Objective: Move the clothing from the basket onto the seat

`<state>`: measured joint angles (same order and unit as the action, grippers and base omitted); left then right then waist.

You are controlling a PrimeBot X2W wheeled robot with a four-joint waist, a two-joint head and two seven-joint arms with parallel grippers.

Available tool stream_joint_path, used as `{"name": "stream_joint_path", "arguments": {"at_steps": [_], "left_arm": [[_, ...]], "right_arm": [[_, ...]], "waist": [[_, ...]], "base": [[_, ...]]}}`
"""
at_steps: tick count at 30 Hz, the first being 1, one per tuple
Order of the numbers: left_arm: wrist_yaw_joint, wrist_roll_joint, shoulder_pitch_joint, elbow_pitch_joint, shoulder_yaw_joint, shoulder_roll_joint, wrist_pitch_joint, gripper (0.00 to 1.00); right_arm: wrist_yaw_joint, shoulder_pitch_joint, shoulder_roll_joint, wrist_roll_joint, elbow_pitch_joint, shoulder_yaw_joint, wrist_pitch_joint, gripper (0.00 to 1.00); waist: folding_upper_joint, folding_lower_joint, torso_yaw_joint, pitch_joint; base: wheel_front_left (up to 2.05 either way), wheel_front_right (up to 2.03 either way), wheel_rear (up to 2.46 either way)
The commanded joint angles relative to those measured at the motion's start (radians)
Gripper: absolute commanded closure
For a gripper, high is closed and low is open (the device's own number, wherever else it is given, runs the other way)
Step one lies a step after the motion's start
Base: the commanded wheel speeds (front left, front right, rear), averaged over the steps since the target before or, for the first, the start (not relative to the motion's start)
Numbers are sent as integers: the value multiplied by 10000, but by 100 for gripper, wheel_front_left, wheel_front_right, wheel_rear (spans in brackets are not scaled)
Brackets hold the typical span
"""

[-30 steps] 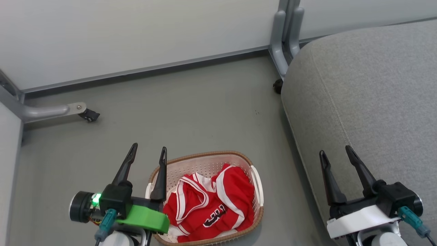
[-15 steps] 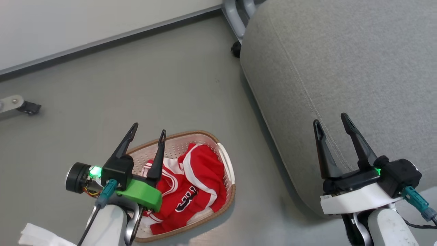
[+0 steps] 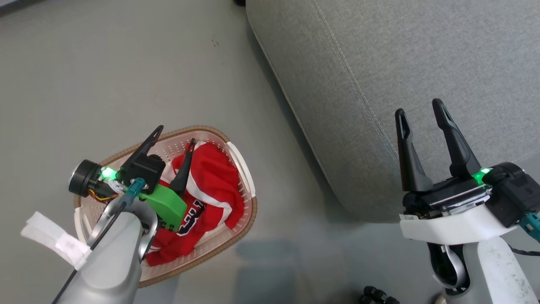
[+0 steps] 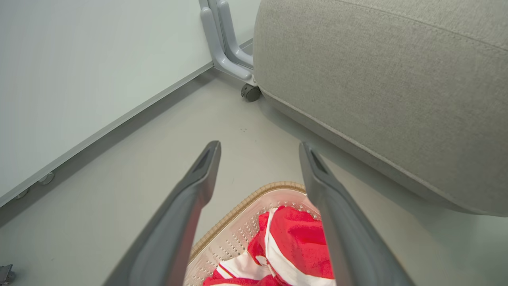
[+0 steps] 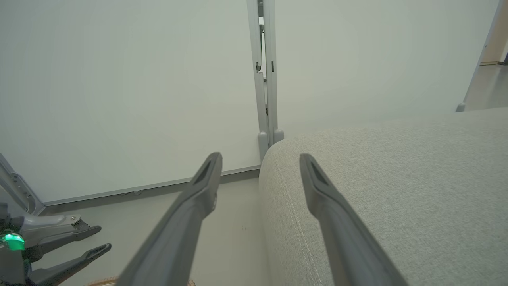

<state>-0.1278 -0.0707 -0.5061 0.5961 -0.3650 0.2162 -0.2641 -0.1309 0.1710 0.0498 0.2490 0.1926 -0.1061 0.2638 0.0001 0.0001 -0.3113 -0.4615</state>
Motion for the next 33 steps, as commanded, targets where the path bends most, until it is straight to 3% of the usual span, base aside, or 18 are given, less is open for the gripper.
{"name": "stream_joint_path", "arguments": {"at_steps": [1, 15, 33], "left_arm": [[-37, -116, -403, 293, -220, 207, -6, 0], [-32, -1303, -2776, 3122, -2957, 813, 226, 0], [-33, -2886, -4776, 5407, -4858, 451, 1261, 0]], "right_arm": [[3, 197, 10, 60, 126, 14, 14, 0], [3, 648, 12, 181, 789, 19, 10, 0], [3, 695, 15, -2, 1187, 19, 10, 0]], "waist": [[-1, -1, -614, -1106], [-1, -1, -911, -2860], [-1, -1, -495, -4054]], "base": [[0, 0, 0], [0, 0, 0], [0, 0, 0]]}}
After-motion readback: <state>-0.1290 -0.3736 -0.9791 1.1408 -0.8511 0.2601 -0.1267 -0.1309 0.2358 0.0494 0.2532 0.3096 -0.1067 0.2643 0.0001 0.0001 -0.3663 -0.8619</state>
